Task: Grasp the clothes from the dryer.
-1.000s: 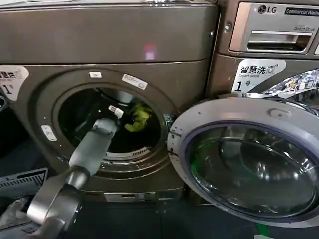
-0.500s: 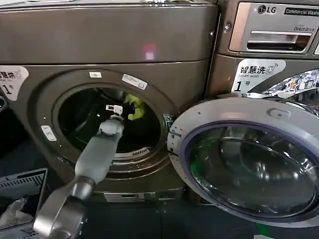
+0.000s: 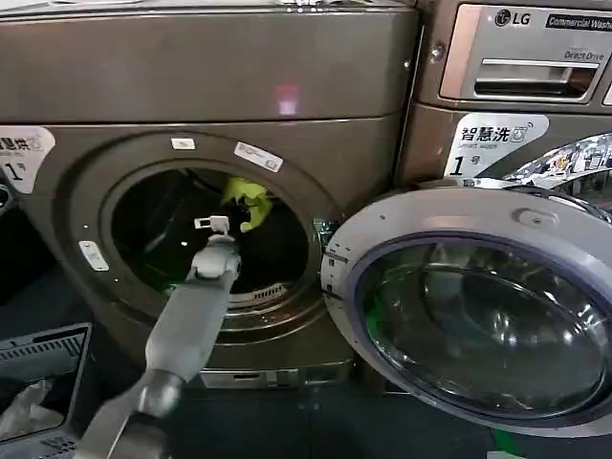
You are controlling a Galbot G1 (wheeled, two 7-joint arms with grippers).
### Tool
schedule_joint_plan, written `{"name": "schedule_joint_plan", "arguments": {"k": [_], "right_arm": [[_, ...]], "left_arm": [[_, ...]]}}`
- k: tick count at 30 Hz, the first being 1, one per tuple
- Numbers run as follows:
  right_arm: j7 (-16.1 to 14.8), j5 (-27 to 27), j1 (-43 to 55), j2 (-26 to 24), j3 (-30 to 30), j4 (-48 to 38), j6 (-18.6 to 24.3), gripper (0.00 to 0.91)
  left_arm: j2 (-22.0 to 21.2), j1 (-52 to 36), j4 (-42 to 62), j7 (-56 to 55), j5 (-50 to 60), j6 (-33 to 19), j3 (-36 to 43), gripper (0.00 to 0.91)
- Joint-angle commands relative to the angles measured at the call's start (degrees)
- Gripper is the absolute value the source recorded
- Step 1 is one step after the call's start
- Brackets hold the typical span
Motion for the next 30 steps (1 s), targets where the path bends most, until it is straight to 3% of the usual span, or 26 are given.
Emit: {"name": "schedule_joint_plan", "arguments": {"k": [1,16,30], "right_arm": [[0.20,-0.20,-0.51,0.21,0.72,-0.12,-0.03,0.907],[0.52,-0.04,-0.38,-0.22,0.74,-0.14,0.10,0.907],[0.48,0.01,-1.21,-0.85,1.49,-0.64,0.15,0.907]], "left_arm": [[-0.26,5.84,-6.51,-3.25,-0.81,-0.47,-1.72,0.000],[-0.15,10.91,-11.85,-3.53,-0.45,0.34,-4.13,0.000],[-0.52,9.98,-10.59,-3.13,-0.38,0.09,-3.84,0.000]]}}
